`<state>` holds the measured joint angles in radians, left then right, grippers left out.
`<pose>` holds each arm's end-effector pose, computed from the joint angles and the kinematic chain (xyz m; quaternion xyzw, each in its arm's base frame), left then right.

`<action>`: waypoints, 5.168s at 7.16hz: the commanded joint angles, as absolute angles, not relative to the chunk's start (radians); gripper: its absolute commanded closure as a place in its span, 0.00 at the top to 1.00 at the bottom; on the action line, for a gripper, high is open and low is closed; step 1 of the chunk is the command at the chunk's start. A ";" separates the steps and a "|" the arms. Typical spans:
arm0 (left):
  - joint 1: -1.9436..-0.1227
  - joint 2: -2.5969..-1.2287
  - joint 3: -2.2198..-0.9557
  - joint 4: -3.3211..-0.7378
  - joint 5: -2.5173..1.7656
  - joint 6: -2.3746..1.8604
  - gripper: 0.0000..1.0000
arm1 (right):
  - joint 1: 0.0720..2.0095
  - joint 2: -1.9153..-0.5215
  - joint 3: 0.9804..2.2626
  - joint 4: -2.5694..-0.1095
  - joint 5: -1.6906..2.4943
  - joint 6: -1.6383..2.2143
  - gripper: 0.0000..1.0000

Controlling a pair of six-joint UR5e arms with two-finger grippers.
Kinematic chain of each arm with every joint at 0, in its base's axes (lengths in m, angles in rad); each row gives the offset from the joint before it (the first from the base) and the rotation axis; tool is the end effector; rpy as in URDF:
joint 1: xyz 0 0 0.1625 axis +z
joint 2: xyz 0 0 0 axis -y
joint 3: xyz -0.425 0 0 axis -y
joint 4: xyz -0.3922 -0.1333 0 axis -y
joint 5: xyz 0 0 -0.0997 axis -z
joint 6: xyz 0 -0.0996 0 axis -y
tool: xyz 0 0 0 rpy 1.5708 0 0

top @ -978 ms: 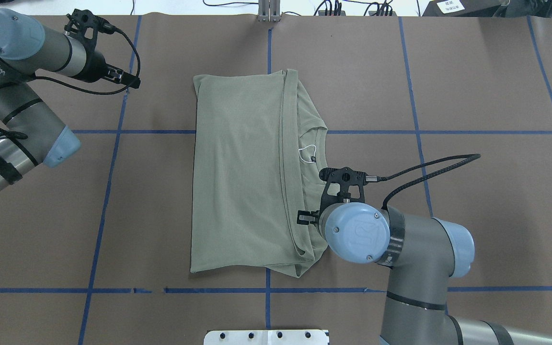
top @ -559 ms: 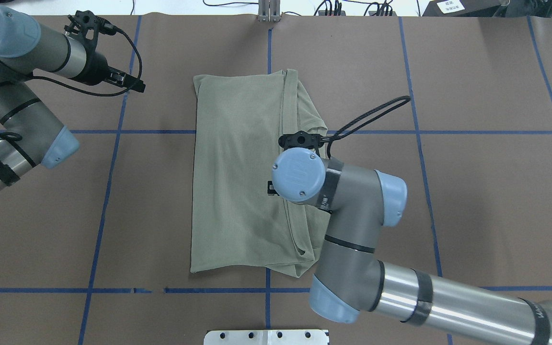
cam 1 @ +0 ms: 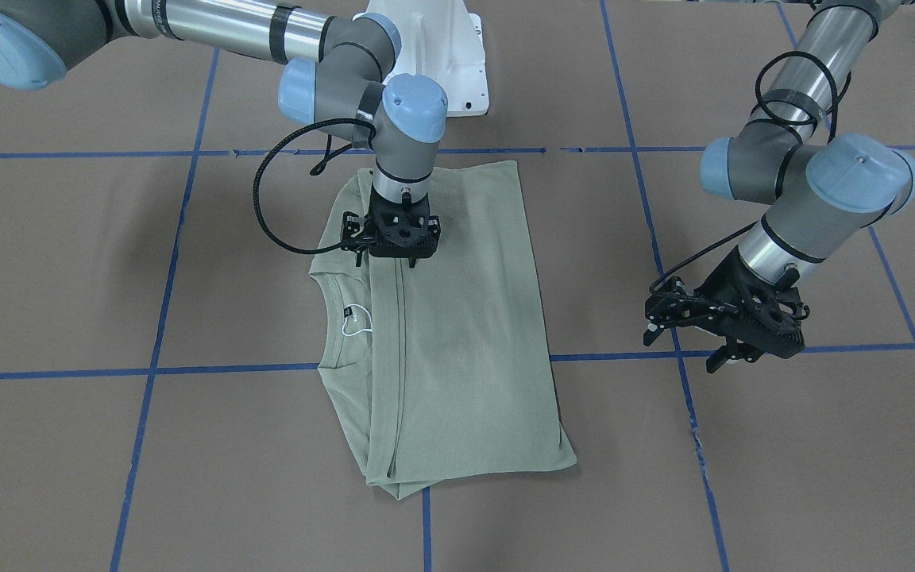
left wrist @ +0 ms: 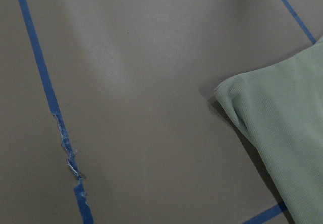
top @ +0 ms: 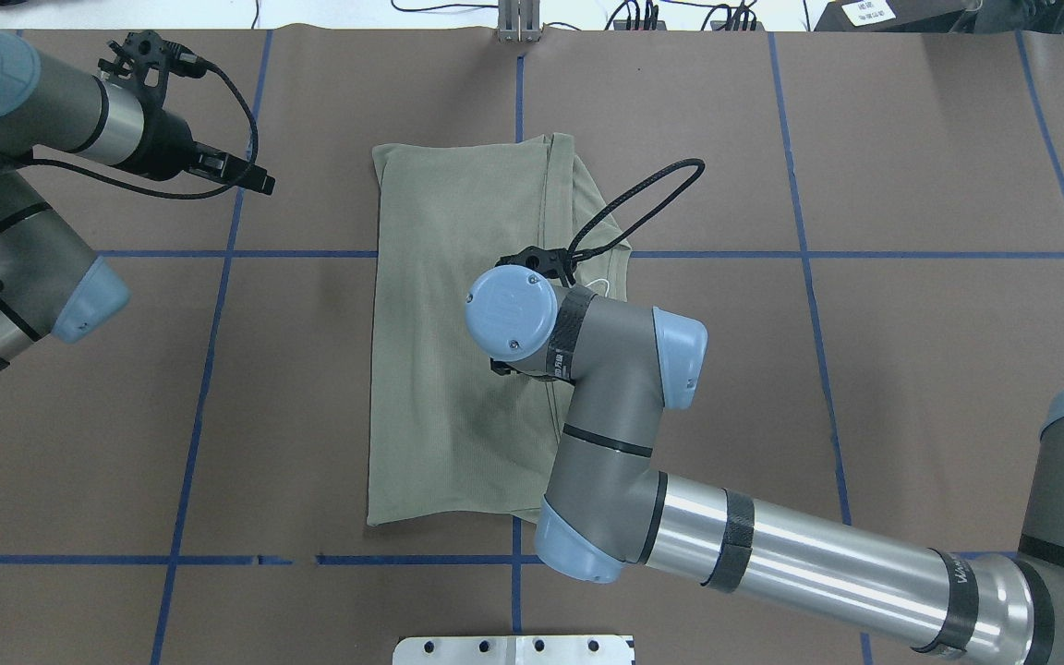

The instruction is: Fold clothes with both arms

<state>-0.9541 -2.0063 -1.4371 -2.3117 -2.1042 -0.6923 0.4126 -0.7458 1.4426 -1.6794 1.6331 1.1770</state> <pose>0.3247 -0.6010 0.3883 0.2420 0.4738 0.0996 0.8409 -0.6371 -0.4176 0.2266 0.0863 -0.2782 0.0000 0.9566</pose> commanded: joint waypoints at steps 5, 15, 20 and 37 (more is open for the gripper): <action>-0.954 -2.005 -1.434 -2.313 -2.097 -0.709 1.00 | 0.413 -0.739 1.457 -1.715 1.647 1.167 0.42; -0.951 -2.005 -1.428 -2.313 -2.097 -0.706 1.00 | 0.408 -0.742 1.494 -1.789 1.641 1.123 0.47; -0.951 -2.005 -1.428 -2.313 -2.097 -0.703 1.00 | 0.394 -0.745 1.491 -1.789 1.637 1.124 0.47; -0.945 -2.003 -1.422 -2.313 -2.097 -0.700 1.00 | 0.414 -0.940 1.774 -1.787 1.666 1.147 1.00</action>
<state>-0.9450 -2.0034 -1.4239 -2.3132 -2.0968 -0.7007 0.4130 -0.9232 1.7248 -1.7996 1.6434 1.1264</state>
